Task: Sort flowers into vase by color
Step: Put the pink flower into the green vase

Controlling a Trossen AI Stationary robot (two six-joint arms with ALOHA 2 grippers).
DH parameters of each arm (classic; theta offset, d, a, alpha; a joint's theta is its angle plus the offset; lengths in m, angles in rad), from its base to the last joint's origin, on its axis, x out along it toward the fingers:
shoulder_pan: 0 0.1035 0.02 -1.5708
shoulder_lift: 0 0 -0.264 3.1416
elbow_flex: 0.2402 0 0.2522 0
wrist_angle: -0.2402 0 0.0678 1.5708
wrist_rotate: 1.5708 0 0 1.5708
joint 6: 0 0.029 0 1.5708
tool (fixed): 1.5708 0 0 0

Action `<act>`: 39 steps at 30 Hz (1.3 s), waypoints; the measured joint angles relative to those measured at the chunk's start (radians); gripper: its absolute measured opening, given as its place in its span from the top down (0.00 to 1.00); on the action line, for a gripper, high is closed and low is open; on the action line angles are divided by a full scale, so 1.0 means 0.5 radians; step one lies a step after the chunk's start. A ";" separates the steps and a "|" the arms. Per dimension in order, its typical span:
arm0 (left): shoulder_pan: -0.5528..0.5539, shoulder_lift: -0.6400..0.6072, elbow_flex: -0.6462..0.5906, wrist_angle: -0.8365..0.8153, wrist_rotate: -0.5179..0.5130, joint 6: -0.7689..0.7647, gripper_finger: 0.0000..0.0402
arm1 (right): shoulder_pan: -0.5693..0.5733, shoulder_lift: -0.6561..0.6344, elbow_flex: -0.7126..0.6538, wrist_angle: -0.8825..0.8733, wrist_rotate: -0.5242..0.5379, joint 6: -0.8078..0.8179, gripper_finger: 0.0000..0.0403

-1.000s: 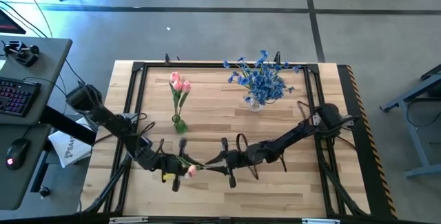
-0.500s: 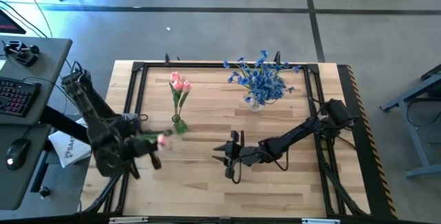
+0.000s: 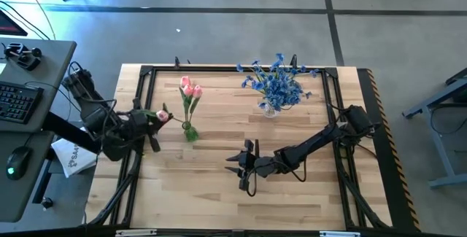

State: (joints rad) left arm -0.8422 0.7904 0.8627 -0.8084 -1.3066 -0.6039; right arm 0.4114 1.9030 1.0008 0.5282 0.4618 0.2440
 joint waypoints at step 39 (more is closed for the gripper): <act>0.594 0.061 0.008 -0.332 1.012 -0.027 0.74 | 0.000 0.001 -0.001 -0.002 -0.002 0.005 0.68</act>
State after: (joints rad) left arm -0.5451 0.8207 0.8665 -0.9745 -0.8008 -0.6174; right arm 0.4114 1.9034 1.0004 0.5274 0.4610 0.2462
